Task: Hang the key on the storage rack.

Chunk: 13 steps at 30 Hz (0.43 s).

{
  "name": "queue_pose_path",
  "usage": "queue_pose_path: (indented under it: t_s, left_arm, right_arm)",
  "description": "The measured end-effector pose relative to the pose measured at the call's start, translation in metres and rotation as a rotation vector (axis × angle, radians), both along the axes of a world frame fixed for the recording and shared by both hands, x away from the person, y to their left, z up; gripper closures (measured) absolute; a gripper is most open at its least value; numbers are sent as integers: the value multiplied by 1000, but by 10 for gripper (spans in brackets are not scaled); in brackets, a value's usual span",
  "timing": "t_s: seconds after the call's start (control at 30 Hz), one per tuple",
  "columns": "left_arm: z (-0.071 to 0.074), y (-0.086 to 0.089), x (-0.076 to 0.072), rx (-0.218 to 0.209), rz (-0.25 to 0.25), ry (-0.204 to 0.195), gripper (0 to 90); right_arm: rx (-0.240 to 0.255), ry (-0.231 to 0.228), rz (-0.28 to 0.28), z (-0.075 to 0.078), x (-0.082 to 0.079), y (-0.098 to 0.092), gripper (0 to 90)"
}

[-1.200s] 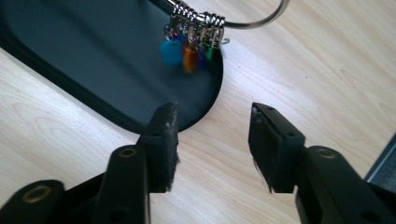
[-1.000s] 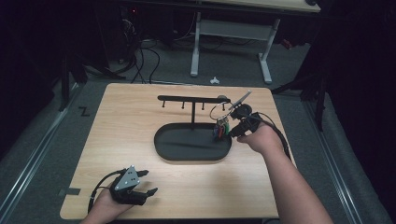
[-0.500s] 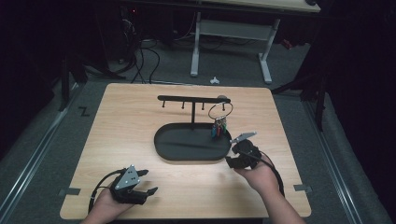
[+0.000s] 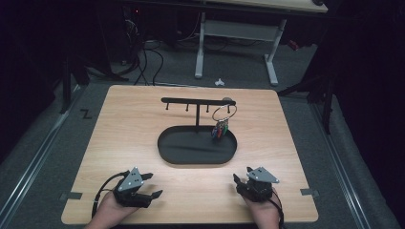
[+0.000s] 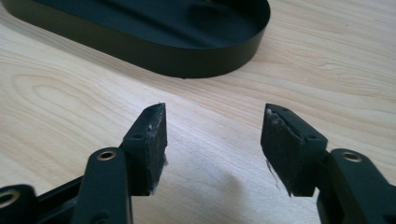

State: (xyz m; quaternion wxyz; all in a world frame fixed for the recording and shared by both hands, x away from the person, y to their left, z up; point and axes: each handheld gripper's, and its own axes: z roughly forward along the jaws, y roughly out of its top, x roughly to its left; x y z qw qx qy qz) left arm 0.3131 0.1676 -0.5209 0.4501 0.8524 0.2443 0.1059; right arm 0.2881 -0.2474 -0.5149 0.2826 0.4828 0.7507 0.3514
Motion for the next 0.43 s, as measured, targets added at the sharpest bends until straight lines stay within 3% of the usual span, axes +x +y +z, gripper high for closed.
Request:
queue_pose_path:
  t_s: [0.1,0.17,0.2,0.43]
  left_arm:
    - [0,3,2,-29,21,13,289]
    - [0,3,2,-29,29,14,289]
    - [-1,4,3,-30,39,19,289]
    - [-2,3,1,-15,33,19,289]
  right_arm:
    - [-27,-36,-4,4,-2,-2,342]
    - [-10,-36,-1,3,-3,-3,341]
    - [3,-12,8,-1,-3,-4,338]
    - [8,-4,10,-3,0,-2,335]
